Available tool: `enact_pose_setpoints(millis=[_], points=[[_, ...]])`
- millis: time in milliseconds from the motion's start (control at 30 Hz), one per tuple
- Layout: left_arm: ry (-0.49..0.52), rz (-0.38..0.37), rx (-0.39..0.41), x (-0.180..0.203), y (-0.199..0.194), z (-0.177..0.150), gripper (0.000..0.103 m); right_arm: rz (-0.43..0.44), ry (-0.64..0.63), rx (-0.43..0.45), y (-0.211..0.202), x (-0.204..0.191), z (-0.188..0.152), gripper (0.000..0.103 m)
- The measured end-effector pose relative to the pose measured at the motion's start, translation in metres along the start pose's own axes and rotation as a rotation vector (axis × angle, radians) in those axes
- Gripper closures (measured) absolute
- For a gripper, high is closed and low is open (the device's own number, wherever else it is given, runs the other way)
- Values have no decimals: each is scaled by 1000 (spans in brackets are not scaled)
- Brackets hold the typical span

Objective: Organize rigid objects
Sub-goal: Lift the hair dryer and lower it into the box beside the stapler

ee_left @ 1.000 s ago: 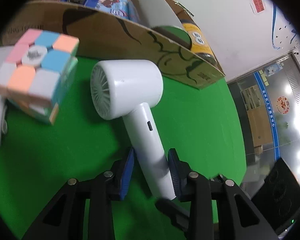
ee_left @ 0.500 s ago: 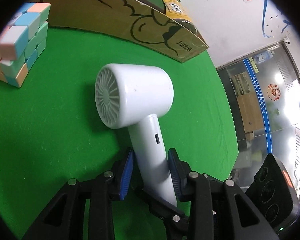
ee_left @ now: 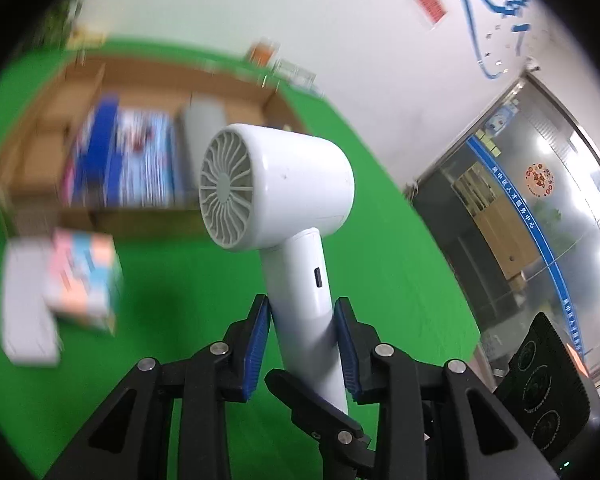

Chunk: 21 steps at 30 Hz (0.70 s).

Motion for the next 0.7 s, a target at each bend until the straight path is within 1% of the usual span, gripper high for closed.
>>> enact_pose_setpoints(millis=[100, 200, 267, 367, 467, 533, 600, 700], points=[[33, 2, 39, 2, -16, 22, 72, 7, -3, 51, -2, -2, 27, 78], [47, 12, 50, -2, -22, 30, 72, 8, 0, 65, 3, -7, 44, 78], [52, 28, 49, -4, -20, 38, 72, 9, 2, 57, 9, -9, 50, 78], [38, 34, 37, -14, -17, 52, 72, 16, 15, 34, 22, -10, 60, 78], [12, 12, -2, -39, -11, 76, 72, 27, 40, 7, 44, -9, 79, 78], [-11, 9, -29, -53, -4, 88, 72, 33, 53, -28, 62, -7, 92, 78], [-35, 24, -58, -67, 5, 100, 72, 49, 68, -83, 89, -2, 109, 78], [-74, 27, -101, -90, 21, 119, 72, 57, 91, -147, 120, 1, 125, 78]])
Point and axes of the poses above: each gripper's, at about its wrist camera, not at the fingertips, and y roughly the way its jaws point, x to its right, z to its top, the point moved 1 cm from there along y, roughly the way its jaws point, and after that the axes turned 6 degrees about -x, right-handed, at the moved point
